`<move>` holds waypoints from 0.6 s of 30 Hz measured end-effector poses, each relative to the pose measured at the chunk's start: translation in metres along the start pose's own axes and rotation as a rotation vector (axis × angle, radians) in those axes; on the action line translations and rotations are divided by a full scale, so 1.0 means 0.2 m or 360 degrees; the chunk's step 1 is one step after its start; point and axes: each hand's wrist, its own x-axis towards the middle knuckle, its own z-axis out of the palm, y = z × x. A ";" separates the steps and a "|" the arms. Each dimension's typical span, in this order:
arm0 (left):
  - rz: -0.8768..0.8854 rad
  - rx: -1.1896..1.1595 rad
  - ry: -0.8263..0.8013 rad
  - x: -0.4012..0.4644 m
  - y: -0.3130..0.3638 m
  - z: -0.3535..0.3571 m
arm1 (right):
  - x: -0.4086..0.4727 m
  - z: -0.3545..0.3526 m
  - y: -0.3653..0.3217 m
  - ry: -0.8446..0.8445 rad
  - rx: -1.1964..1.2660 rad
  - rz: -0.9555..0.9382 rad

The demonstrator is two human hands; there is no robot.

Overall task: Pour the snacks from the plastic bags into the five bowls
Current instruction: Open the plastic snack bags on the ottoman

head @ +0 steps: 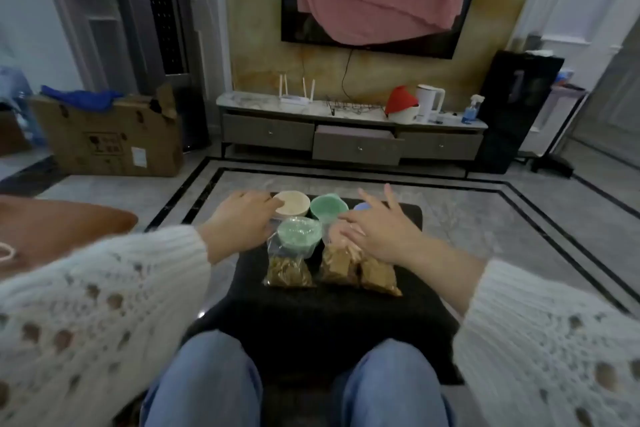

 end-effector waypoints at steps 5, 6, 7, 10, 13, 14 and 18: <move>-0.0215 -0.0310 0.0100 0.21 -0.14 0.23 | 0.32 0.17 0.00 -0.0150 0.0402 0.0052; -0.0221 -0.0344 0.0080 0.25 -0.17 0.27 | 0.39 0.22 -0.01 -0.0162 0.0453 0.0054; -0.0207 -0.0376 0.0076 0.29 -0.20 0.33 | 0.48 0.28 -0.02 -0.0175 0.0486 0.0058; -0.0198 -0.0452 -0.0005 0.37 -0.26 0.48 | 0.68 0.41 -0.08 -0.0296 0.0498 0.0044; -0.0200 -0.0566 0.0034 0.42 -0.31 0.57 | 0.83 0.50 -0.13 -0.0317 0.0590 0.0043; -0.0202 -0.0599 0.0076 0.42 -0.32 0.58 | 0.85 0.52 -0.13 -0.0288 0.0650 0.0070; -0.0247 -0.0700 0.0186 0.44 -0.35 0.65 | 0.95 0.59 -0.13 -0.0294 0.0678 0.0094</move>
